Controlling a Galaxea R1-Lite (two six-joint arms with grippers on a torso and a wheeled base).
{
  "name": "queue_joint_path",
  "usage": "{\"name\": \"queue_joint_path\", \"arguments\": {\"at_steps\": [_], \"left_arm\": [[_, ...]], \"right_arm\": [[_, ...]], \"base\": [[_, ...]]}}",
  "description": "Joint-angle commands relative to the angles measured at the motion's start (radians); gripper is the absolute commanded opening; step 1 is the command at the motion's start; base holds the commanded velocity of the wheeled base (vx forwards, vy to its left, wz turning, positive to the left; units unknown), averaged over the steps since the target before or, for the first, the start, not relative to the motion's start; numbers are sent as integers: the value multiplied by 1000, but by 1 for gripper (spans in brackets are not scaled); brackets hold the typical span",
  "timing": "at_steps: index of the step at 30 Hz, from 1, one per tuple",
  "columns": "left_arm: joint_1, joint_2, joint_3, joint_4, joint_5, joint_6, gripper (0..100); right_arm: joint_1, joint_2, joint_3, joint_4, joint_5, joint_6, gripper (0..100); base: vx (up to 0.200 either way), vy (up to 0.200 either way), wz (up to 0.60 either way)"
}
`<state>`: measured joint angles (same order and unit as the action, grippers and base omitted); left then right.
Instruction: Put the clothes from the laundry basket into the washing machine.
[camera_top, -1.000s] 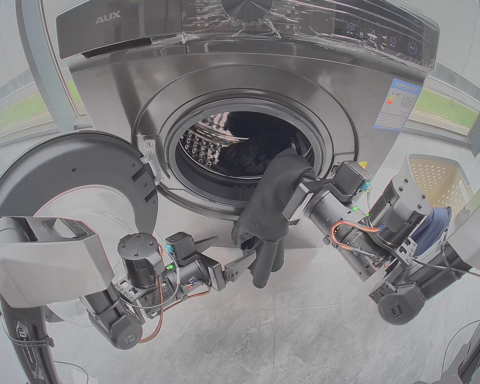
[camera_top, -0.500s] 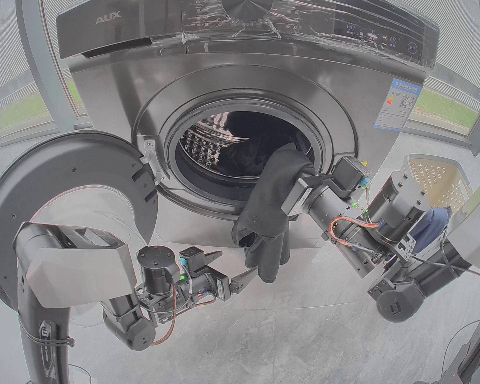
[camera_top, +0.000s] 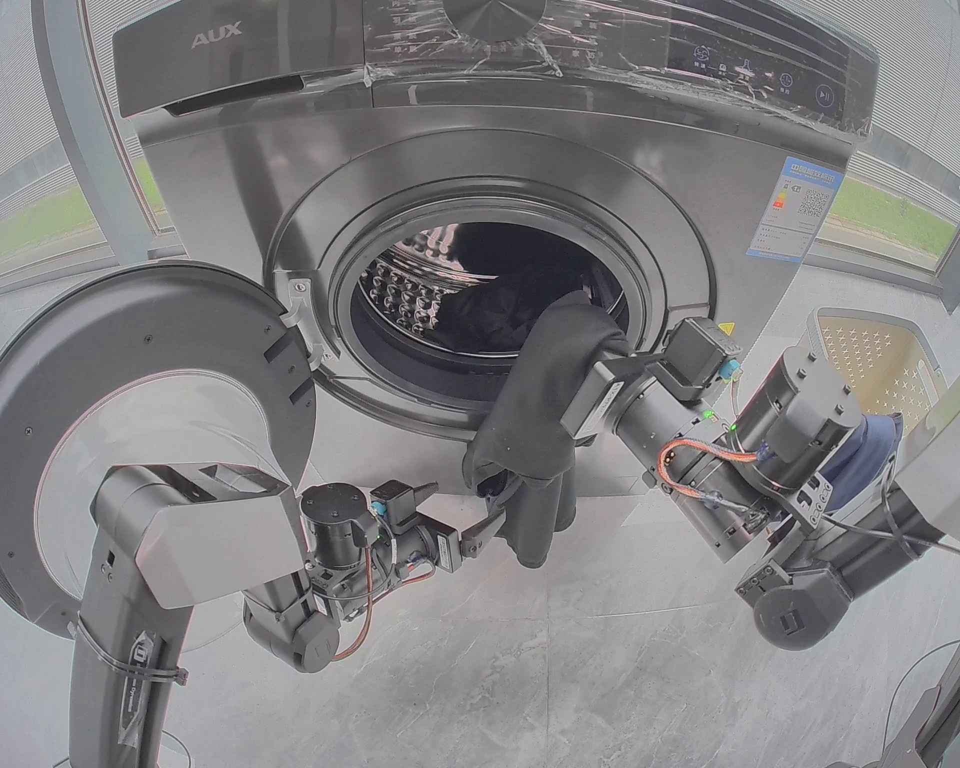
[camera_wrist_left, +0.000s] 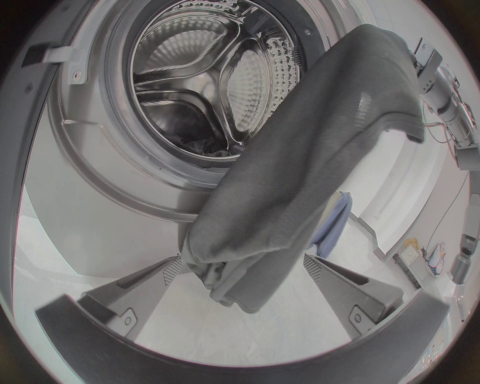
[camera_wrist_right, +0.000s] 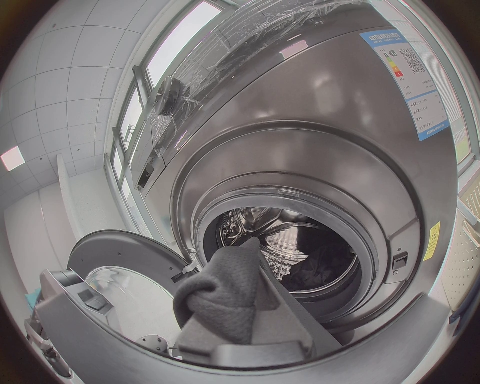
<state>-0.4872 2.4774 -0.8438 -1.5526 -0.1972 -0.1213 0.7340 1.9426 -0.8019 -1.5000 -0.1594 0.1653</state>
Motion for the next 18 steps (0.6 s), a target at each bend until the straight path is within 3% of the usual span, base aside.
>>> {"name": "queue_joint_path", "arguments": {"at_steps": [1, 18], "left_arm": [[27, 74, -72, -1, -2, -5, 100], [15, 129, -198, 0, -13, -9, 100]], "right_arm": [[4, 3, 1, -2, 0, 2, 0], [4, 9, 1, -2, 0, 2, 0]], "base": [[0, 0, 0], [0, 0, 0]]}}
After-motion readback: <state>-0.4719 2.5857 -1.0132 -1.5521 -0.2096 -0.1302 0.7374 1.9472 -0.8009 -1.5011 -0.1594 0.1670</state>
